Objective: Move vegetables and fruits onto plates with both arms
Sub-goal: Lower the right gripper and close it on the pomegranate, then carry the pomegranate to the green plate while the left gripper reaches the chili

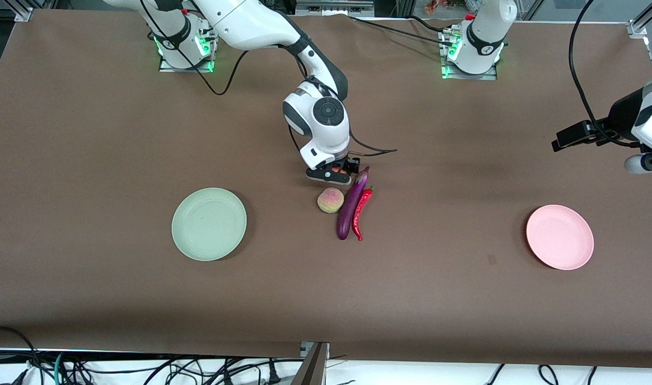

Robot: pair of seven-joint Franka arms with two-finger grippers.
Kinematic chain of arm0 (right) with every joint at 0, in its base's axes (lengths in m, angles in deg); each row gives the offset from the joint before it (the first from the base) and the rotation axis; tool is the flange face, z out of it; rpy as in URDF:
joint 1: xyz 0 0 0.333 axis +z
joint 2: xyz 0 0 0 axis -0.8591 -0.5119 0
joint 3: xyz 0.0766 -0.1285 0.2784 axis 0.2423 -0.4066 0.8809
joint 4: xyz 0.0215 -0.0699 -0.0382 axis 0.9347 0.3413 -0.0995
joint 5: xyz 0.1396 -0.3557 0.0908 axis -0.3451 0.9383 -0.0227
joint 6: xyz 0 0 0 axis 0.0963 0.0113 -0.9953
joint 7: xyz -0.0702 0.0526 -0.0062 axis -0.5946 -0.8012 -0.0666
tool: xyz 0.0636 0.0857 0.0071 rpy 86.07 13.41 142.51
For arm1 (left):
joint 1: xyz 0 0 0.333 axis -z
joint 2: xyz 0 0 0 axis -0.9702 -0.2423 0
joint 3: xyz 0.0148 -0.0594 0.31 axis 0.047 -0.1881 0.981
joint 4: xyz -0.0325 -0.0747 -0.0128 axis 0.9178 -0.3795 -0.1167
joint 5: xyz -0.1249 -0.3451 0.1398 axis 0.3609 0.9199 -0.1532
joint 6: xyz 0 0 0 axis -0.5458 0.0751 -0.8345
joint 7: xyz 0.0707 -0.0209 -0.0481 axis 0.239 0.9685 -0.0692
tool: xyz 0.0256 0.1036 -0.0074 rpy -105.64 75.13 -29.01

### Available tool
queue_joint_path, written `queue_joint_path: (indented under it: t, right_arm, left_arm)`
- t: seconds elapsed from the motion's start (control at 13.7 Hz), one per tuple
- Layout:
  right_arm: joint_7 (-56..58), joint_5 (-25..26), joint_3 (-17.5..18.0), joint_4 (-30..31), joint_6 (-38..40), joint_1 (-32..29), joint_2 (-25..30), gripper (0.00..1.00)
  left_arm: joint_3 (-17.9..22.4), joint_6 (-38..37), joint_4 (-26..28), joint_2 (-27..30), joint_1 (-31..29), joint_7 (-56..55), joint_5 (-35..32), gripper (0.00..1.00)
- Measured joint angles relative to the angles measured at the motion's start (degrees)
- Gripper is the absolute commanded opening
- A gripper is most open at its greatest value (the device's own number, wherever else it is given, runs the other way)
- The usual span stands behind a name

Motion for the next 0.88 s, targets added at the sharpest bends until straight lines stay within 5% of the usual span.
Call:
queue_joint_path:
  t: [0.44,0.88]
  right_arm:
    - [0.17,0.02,-1.58,-1.61,11.06,0.16,7.22,0.3]
    - [19.36,-0.07,-12.94,-1.37,24.96,-2.92,13.24,0.3]
  left_arm:
    - [-2.73,0.14,-0.15,0.01,0.76,0.02,0.01,1.0]
    - [-2.93,0.19,0.07,-4.65,1.18,0.02,-0.37,1.0]
